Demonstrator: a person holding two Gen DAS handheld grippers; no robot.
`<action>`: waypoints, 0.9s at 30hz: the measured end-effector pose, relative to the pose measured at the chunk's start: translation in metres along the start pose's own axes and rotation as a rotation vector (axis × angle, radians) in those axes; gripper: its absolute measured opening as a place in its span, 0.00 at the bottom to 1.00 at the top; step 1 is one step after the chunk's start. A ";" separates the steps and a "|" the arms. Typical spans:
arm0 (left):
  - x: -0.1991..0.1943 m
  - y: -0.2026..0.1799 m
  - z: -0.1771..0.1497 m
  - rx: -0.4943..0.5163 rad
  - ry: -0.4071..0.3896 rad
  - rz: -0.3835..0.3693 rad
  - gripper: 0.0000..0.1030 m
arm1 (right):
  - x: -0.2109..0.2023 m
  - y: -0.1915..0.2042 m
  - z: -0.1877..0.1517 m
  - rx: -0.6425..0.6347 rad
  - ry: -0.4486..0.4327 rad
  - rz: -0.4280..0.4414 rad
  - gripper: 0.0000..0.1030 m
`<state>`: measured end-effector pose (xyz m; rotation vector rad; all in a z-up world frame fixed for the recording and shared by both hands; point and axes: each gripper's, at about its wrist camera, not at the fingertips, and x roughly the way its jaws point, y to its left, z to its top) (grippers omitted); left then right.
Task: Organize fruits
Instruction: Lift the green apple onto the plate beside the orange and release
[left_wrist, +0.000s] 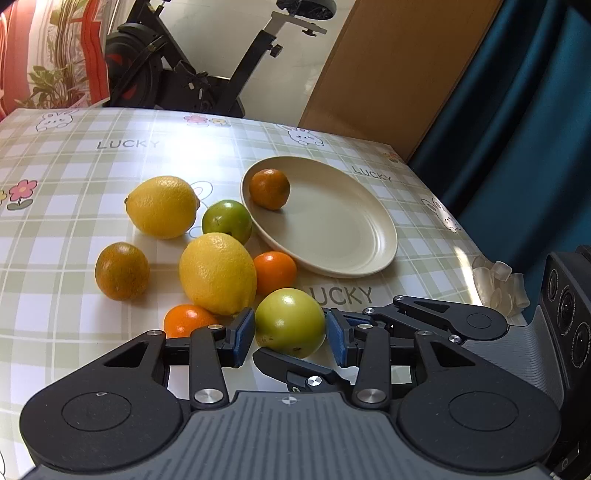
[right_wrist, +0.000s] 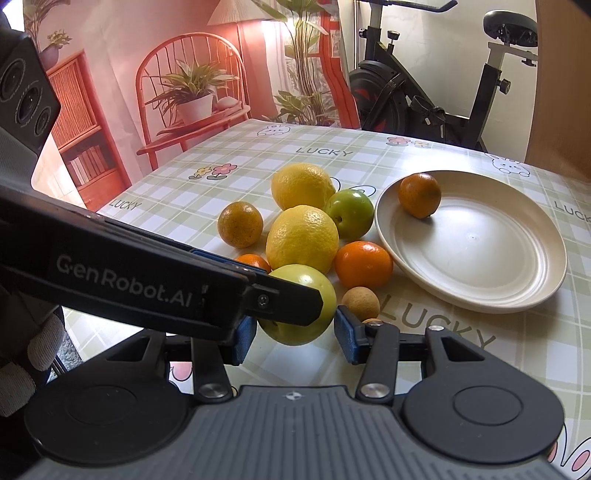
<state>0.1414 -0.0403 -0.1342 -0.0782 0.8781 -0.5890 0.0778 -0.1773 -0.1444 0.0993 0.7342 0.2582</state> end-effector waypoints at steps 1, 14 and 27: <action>-0.001 -0.003 0.003 0.014 -0.005 0.002 0.43 | -0.002 -0.001 0.001 0.005 -0.009 -0.003 0.48; 0.030 -0.029 0.064 0.127 -0.024 0.005 0.43 | -0.008 -0.049 0.041 0.080 -0.122 -0.053 0.48; 0.092 -0.006 0.095 0.070 0.074 0.067 0.44 | 0.049 -0.093 0.057 0.128 -0.057 -0.053 0.48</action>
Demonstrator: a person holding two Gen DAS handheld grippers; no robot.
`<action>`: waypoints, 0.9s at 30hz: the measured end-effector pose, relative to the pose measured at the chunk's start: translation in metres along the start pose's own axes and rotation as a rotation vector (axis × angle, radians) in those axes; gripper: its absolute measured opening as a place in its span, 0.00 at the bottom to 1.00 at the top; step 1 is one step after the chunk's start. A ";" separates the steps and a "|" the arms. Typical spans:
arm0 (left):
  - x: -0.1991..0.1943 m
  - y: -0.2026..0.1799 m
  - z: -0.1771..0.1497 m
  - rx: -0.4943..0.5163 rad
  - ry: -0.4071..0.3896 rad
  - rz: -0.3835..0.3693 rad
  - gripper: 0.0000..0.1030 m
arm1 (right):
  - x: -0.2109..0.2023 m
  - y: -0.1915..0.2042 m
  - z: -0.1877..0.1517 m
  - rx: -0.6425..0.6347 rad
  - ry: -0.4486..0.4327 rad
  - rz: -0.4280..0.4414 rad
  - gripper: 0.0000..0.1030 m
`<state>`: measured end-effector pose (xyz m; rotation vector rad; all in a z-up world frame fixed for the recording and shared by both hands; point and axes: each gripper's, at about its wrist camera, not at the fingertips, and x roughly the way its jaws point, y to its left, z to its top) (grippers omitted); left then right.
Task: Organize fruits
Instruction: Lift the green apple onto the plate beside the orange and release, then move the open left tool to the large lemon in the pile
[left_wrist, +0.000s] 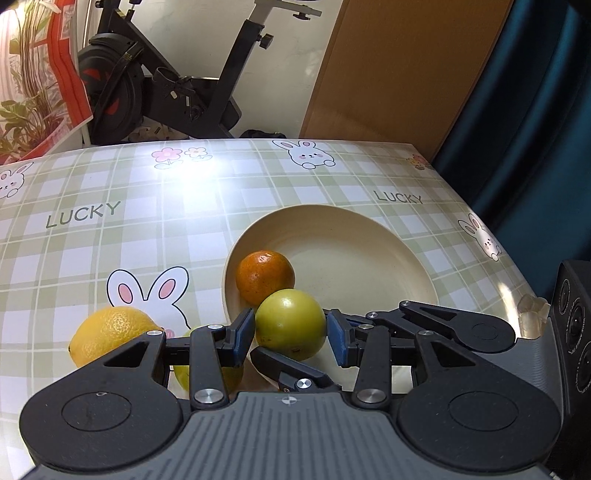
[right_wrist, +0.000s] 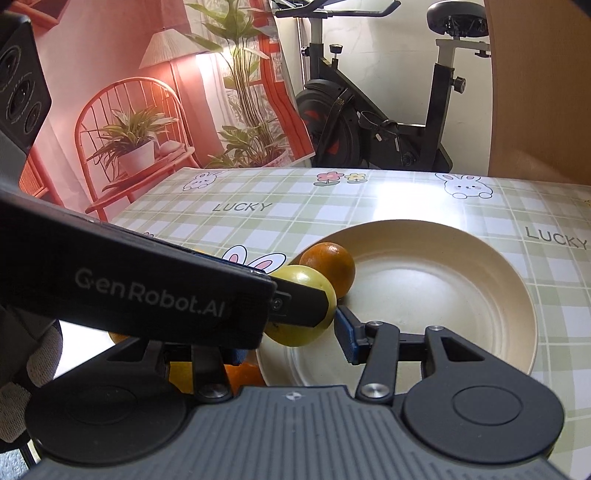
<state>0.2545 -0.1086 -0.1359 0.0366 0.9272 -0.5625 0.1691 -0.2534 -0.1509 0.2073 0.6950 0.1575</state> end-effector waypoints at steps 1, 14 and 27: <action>0.001 0.002 0.001 0.001 -0.003 0.007 0.44 | 0.003 -0.001 0.000 0.000 0.004 0.001 0.48; 0.016 0.005 0.011 0.007 -0.031 0.063 0.45 | 0.024 -0.010 0.004 0.030 -0.001 -0.009 0.48; -0.038 0.015 0.011 -0.054 -0.132 0.041 0.45 | -0.015 -0.001 -0.004 0.018 -0.090 -0.046 0.50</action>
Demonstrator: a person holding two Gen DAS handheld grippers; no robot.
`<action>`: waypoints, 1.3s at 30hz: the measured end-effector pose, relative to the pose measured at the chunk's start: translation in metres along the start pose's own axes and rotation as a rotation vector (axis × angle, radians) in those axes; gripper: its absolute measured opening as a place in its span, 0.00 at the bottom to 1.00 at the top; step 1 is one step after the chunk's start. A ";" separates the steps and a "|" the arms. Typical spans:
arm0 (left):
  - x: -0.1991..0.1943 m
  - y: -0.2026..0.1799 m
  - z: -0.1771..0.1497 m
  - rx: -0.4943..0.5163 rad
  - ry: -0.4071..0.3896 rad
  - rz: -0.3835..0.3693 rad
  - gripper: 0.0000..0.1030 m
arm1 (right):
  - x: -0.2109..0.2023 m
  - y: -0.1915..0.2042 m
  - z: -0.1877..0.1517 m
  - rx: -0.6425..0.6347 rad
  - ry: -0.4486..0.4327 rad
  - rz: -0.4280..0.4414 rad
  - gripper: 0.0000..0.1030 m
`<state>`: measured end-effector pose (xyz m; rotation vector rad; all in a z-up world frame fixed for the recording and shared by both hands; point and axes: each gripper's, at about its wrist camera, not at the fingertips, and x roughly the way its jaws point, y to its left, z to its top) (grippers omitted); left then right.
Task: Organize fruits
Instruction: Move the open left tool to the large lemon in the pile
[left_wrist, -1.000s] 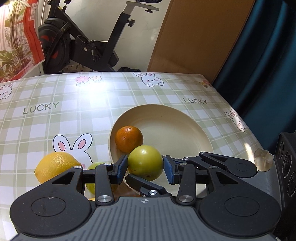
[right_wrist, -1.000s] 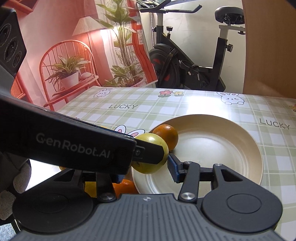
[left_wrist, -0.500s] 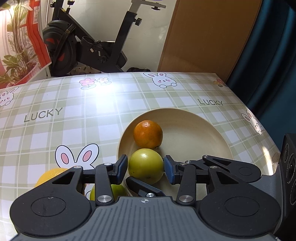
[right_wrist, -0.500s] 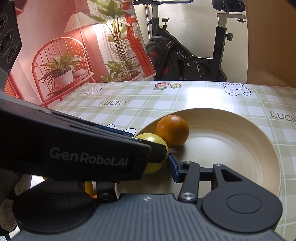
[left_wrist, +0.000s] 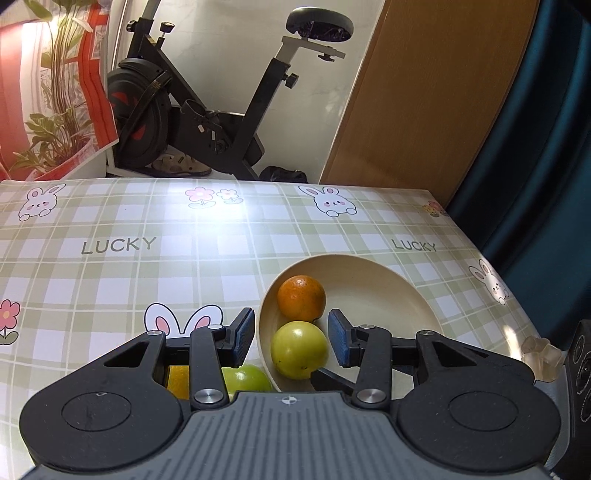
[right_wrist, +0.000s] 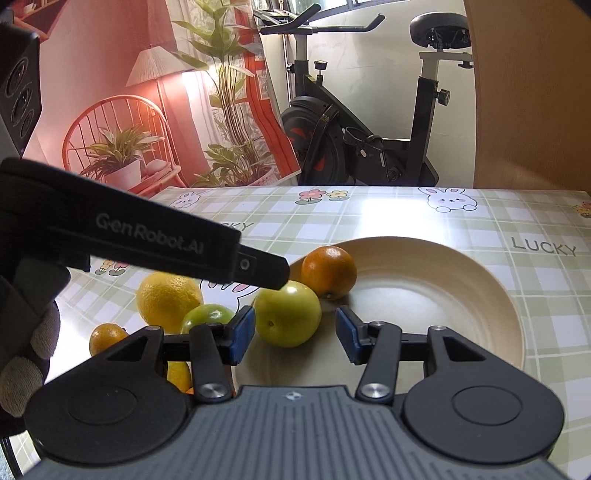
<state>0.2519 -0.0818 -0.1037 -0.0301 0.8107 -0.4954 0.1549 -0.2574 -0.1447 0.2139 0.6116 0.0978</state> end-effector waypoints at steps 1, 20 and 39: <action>-0.008 0.001 -0.002 -0.004 -0.011 -0.008 0.45 | -0.006 0.001 -0.002 -0.002 -0.010 -0.003 0.50; -0.085 0.044 -0.065 -0.175 -0.061 0.027 0.45 | -0.047 0.051 -0.029 -0.083 -0.038 0.082 0.48; -0.049 0.046 -0.077 -0.197 0.011 -0.053 0.47 | -0.014 0.081 -0.028 -0.189 0.062 0.124 0.45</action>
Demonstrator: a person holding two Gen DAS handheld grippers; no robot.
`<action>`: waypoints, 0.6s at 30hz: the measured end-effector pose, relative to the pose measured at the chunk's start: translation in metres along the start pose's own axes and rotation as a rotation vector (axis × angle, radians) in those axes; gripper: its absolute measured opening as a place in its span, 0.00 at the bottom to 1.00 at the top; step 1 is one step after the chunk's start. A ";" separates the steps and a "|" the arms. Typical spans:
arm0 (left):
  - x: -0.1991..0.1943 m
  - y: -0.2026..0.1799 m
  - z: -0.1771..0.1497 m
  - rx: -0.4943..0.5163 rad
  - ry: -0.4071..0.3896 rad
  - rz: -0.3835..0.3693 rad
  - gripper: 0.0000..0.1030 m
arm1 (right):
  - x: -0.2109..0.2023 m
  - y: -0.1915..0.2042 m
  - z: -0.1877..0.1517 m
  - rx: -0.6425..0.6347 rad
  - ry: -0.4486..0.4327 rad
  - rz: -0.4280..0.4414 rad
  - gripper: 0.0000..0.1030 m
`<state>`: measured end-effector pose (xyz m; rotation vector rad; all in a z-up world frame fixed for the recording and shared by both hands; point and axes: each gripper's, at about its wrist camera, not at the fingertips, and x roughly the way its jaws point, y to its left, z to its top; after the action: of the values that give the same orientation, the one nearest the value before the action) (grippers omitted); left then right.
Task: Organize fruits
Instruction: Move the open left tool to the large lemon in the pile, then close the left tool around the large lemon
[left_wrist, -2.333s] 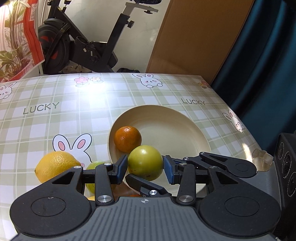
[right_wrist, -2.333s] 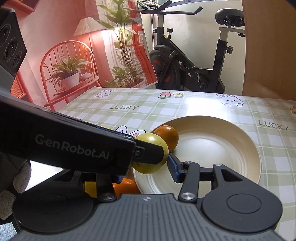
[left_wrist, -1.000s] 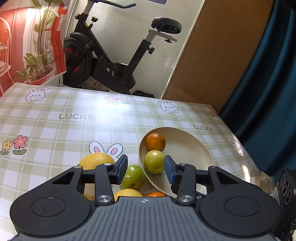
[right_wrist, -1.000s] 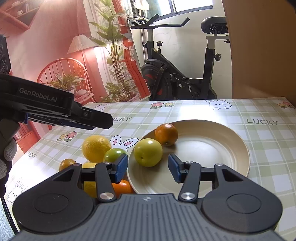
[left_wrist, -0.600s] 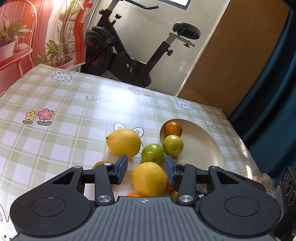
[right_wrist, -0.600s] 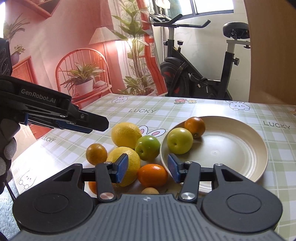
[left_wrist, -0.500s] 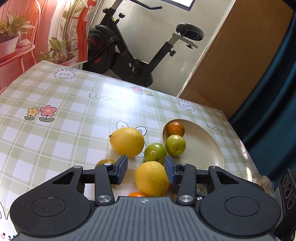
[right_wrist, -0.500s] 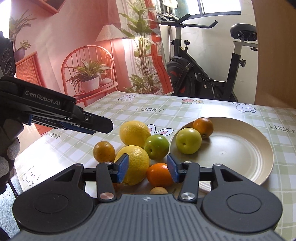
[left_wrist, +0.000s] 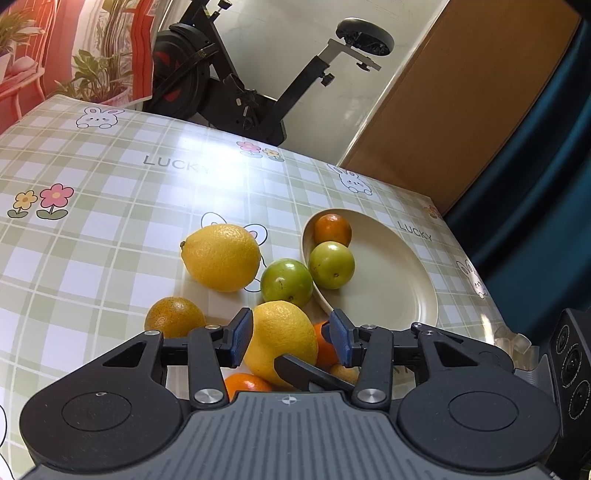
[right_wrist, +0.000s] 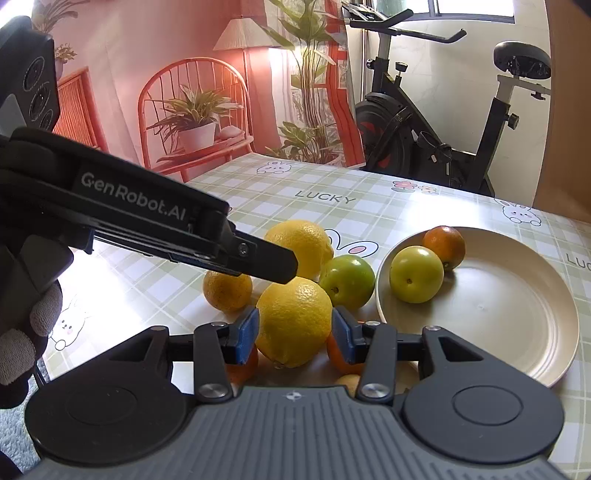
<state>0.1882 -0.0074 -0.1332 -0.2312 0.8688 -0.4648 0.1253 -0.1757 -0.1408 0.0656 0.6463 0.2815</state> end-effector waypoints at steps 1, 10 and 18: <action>0.003 0.001 -0.001 -0.003 0.006 0.001 0.48 | 0.001 -0.001 0.000 -0.002 0.004 0.002 0.45; 0.014 0.012 -0.004 -0.052 0.031 -0.005 0.53 | 0.009 0.002 0.002 -0.006 0.013 0.016 0.49; 0.022 0.018 -0.008 -0.071 0.050 -0.008 0.55 | 0.013 -0.002 0.002 0.020 0.017 0.011 0.53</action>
<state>0.1990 -0.0027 -0.1599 -0.2897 0.9346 -0.4490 0.1370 -0.1745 -0.1467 0.0861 0.6664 0.2861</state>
